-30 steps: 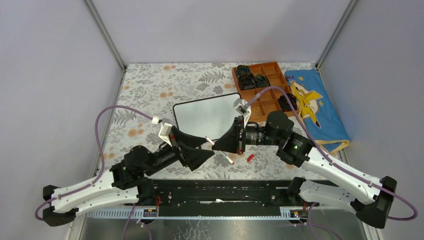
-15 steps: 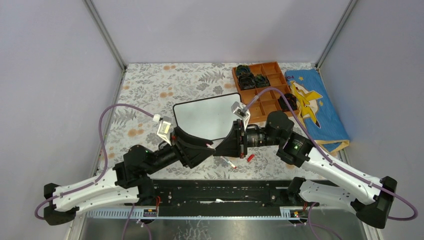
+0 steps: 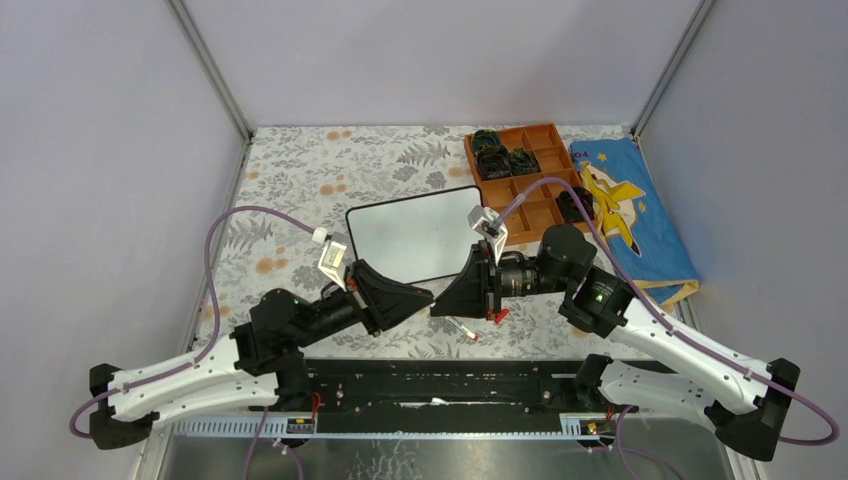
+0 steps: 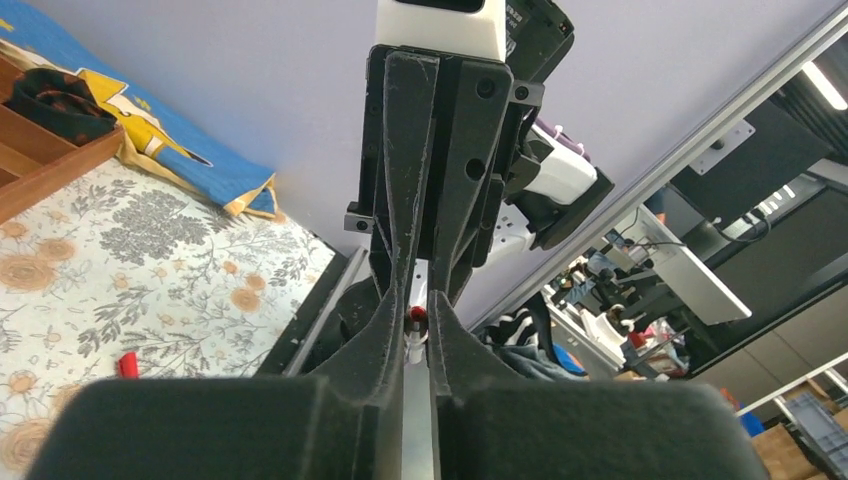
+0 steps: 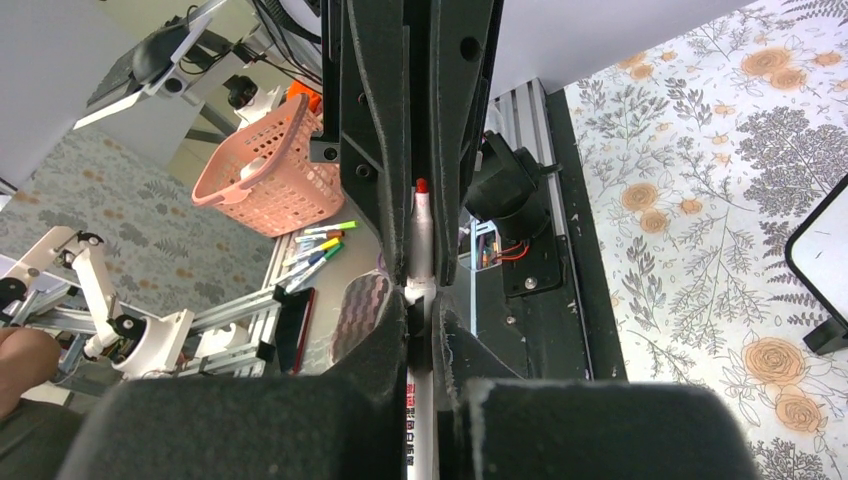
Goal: Write a sentence on the whiteboard
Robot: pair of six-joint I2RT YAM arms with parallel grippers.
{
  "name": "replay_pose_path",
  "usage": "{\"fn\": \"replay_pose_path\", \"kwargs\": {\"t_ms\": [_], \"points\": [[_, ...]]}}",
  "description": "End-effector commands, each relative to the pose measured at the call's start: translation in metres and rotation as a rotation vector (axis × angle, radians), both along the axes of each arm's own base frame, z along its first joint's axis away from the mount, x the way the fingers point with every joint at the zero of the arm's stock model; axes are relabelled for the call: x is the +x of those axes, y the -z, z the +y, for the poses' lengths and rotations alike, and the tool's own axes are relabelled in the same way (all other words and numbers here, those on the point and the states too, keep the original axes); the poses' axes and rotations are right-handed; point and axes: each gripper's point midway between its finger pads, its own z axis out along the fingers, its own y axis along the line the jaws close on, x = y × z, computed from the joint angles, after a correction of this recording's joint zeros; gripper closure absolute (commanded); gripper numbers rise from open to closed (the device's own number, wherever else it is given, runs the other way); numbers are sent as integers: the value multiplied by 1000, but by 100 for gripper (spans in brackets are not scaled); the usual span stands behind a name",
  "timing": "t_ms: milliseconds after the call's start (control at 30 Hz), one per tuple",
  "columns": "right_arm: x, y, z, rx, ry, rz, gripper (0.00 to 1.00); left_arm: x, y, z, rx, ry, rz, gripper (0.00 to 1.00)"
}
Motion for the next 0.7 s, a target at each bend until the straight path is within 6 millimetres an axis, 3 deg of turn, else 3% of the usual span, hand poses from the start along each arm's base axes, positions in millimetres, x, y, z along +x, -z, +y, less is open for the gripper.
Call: {"fn": "replay_pose_path", "kwargs": {"t_ms": [0, 33, 67, 200, 300, 467, 667], "points": [[-6, -18, -2, 47, -23, -31, 100, -7, -24, 1, -79, 32, -30, 94], [-6, -18, -2, 48, -20, -26, 100, -7, -25, 0, -81, 32, -27, 99], [-6, -19, -2, 50, -16, -21, 94, -6, -25, 0, -85, 33, -21, 100], [-2, -23, -3, 93, 32, 15, 45, -2, -31, 3, -136, 11, -1, 100], [3, -29, -7, 146, 90, 37, 29, 5, -38, 10, -189, -33, 16, 100], [8, -39, -14, 221, 155, 71, 26, 16, -45, 21, -252, -100, 46, 100], [14, -45, -17, 265, 203, 113, 37, 24, -45, 26, -294, -143, 69, 100]]}}
